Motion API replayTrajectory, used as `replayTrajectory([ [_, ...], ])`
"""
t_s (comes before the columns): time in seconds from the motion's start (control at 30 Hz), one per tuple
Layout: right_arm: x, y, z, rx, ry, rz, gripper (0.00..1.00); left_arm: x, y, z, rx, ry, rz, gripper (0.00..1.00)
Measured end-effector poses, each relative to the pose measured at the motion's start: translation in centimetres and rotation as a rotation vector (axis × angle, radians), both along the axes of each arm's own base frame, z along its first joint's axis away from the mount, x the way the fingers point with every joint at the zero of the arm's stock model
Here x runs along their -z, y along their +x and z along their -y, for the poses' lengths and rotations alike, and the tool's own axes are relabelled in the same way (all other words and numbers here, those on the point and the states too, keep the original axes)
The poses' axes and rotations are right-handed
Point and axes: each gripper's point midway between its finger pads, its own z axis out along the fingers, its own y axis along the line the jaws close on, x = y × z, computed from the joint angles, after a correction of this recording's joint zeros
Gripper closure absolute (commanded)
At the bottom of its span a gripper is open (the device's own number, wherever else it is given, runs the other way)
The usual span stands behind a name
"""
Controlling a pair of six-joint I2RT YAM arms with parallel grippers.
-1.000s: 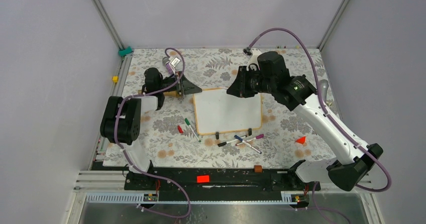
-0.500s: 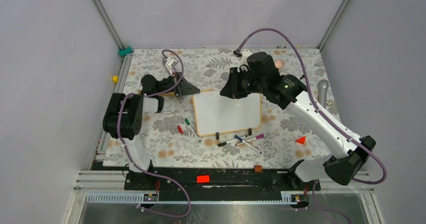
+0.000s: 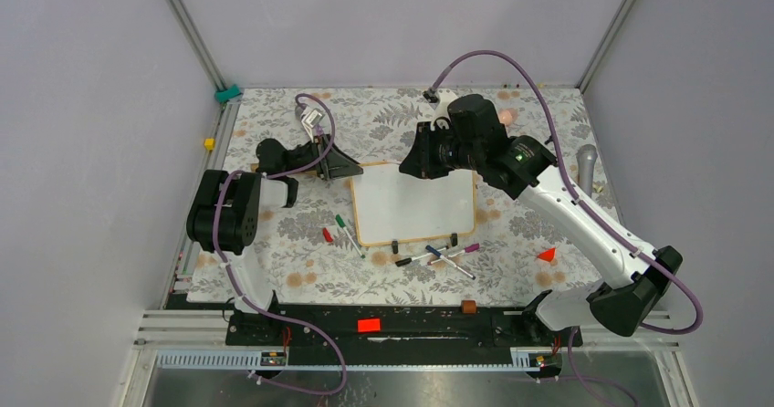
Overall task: Write a sentence on the whiteboard
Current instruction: Hold the whiteboard on the whiteboard stand.
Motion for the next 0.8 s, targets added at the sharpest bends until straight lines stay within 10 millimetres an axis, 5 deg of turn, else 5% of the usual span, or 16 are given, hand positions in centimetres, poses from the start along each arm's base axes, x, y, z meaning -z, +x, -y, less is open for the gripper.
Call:
replayTrajectory([
  [0.1, 0.0, 0.0, 0.0, -0.001, -0.001, 0.001, 1.0, -0.1, 0.2, 0.0, -0.011, -0.004, -0.001, 0.67],
  [0.67, 0.0, 0.1, 0.0, -0.005, -0.002, 0.01, 1.0, 0.8, 1.0, -0.1, -0.114, -0.025, -0.025, 0.67],
  [0.8, -0.1, 0.1, -0.1, -0.007, -0.001, 0.013, 1.0, 0.7, 1.1, -0.1, -0.12, -0.026, -0.026, 0.82],
])
